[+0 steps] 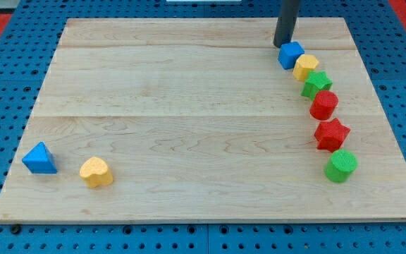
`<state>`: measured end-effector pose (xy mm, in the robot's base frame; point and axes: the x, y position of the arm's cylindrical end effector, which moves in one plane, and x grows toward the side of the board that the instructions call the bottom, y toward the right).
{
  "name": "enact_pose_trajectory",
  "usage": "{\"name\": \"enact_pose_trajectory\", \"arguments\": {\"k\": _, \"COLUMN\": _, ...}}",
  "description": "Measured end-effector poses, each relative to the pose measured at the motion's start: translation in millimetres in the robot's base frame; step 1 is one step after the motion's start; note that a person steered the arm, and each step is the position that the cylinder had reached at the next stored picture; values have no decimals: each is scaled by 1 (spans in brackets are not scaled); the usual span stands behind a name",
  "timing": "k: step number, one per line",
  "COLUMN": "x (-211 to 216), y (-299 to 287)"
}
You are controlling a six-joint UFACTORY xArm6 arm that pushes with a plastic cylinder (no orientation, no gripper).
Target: Push the yellow heart to the top center
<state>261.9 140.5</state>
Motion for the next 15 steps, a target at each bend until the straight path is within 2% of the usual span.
{"name": "enact_pose_trajectory", "arguments": {"k": 1, "x": -38, "y": -49}}
{"name": "enact_pose_trajectory", "arguments": {"k": 3, "x": -29, "y": -223}}
{"name": "enact_pose_trajectory", "arguments": {"k": 4, "x": 11, "y": -271}}
{"name": "enact_pose_trajectory", "arguments": {"k": 5, "x": 73, "y": -313}}
{"name": "enact_pose_trajectory", "arguments": {"k": 6, "x": 141, "y": -311}}
{"name": "enact_pose_trajectory", "arguments": {"k": 7, "x": 205, "y": -271}}
{"name": "enact_pose_trajectory", "arguments": {"k": 8, "x": 273, "y": -195}}
{"name": "enact_pose_trajectory", "arguments": {"k": 9, "x": 346, "y": -233}}
{"name": "enact_pose_trajectory", "arguments": {"k": 10, "x": 347, "y": -304}}
{"name": "enact_pose_trajectory", "arguments": {"k": 11, "x": 309, "y": -314}}
{"name": "enact_pose_trajectory", "arguments": {"k": 12, "x": 268, "y": -293}}
{"name": "enact_pose_trajectory", "arguments": {"k": 14, "x": 195, "y": -198}}
{"name": "enact_pose_trajectory", "arguments": {"k": 15, "x": 132, "y": -152}}
